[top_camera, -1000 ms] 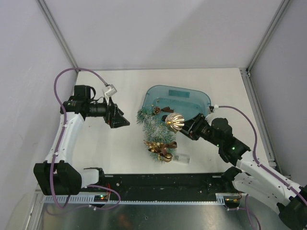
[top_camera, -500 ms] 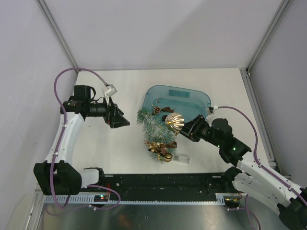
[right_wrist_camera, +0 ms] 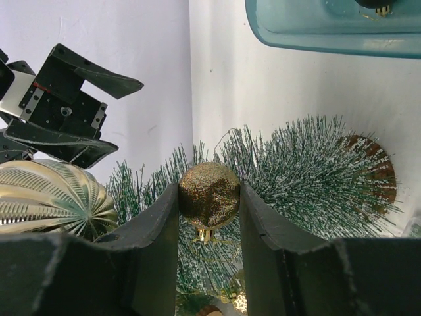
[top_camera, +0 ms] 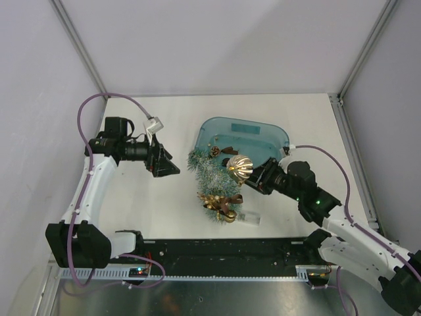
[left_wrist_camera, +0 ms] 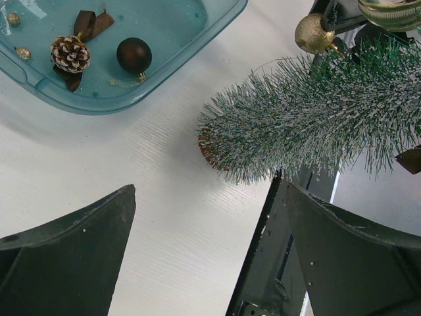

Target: Decorate the small christmas tree

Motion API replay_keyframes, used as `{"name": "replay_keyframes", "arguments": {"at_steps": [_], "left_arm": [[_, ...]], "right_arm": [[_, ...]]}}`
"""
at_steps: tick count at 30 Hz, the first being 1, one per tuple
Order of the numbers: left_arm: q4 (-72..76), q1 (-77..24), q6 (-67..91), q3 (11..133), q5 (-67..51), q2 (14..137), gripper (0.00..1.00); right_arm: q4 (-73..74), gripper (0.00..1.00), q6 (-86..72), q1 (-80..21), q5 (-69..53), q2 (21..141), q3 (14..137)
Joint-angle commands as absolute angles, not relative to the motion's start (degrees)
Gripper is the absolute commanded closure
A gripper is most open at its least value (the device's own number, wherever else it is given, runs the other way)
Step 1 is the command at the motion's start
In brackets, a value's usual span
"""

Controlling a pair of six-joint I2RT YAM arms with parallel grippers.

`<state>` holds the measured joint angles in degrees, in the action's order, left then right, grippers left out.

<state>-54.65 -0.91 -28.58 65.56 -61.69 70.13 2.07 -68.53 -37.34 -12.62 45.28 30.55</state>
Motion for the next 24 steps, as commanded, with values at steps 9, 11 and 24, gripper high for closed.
{"name": "replay_keyframes", "arguments": {"at_steps": [9, 11, 24], "left_arm": [[-54.7, -1.1, -29.8, 65.7, -62.8, 69.8, 0.0], [-54.7, -1.1, -29.8, 65.7, -62.8, 69.7, 0.0], [-54.7, -1.1, -29.5, 65.9, -62.9, 69.7, 0.0]], "right_arm": [[-2.1, 0.92, -66.1, -37.9, -12.5, 48.5, 31.9], [-2.1, 0.92, -65.6, -38.4, -12.2, 49.1, 32.4], [1.9, 0.67, -62.1, -37.3, -12.5, 50.4, 34.0]]}}
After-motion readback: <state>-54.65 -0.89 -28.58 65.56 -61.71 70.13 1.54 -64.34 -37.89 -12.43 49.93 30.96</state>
